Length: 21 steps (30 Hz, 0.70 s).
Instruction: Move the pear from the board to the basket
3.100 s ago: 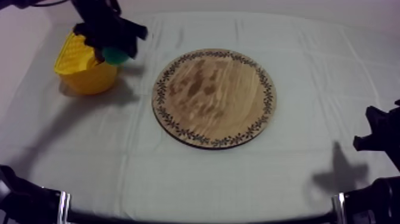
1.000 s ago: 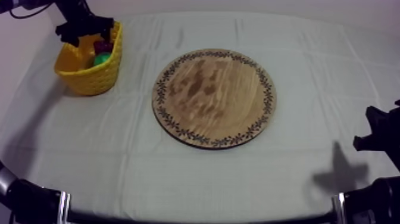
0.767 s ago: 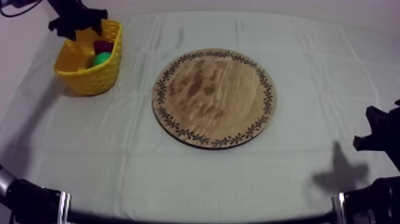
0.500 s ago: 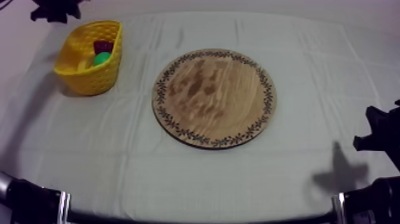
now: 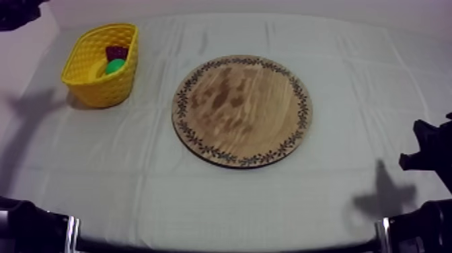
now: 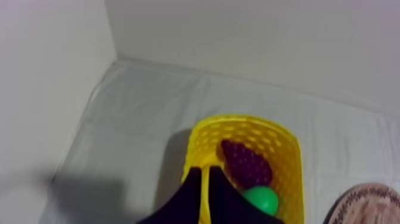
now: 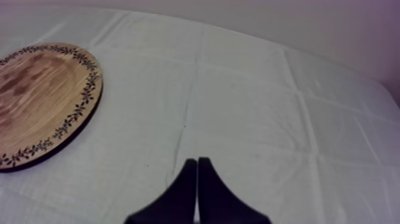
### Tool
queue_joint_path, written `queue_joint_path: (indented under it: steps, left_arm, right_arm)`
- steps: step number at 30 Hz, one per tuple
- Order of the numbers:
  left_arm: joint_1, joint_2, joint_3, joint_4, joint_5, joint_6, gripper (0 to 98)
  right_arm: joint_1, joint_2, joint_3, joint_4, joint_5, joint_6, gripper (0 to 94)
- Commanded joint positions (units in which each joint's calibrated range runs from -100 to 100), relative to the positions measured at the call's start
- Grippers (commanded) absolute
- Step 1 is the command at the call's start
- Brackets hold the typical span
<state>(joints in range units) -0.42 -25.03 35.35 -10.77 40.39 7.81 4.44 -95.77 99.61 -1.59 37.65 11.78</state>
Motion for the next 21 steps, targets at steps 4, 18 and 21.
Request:
queue_joint_path:
  steps: [4, 18, 21]
  left_arm:
    - [-1.2, -20.8, 18.2, 2.27, -1.1, -3.7, 2.1]
    - [-3.1, -49.2, 52.0, 4.43, -10.7, -8.3, 0.2]
    - [-2.9, -53.5, 55.3, 5.05, -9.5, -8.3, 0.1]
  right_arm:
    - [0.0, 0.0, 0.1, 0.0, 0.0, 0.0, 0.5]
    - [0.0, 0.0, 0.1, 0.0, 0.0, 0.0, 0.5]
    - [0.0, 0.0, 0.1, 0.0, 0.0, 0.0, 0.5]
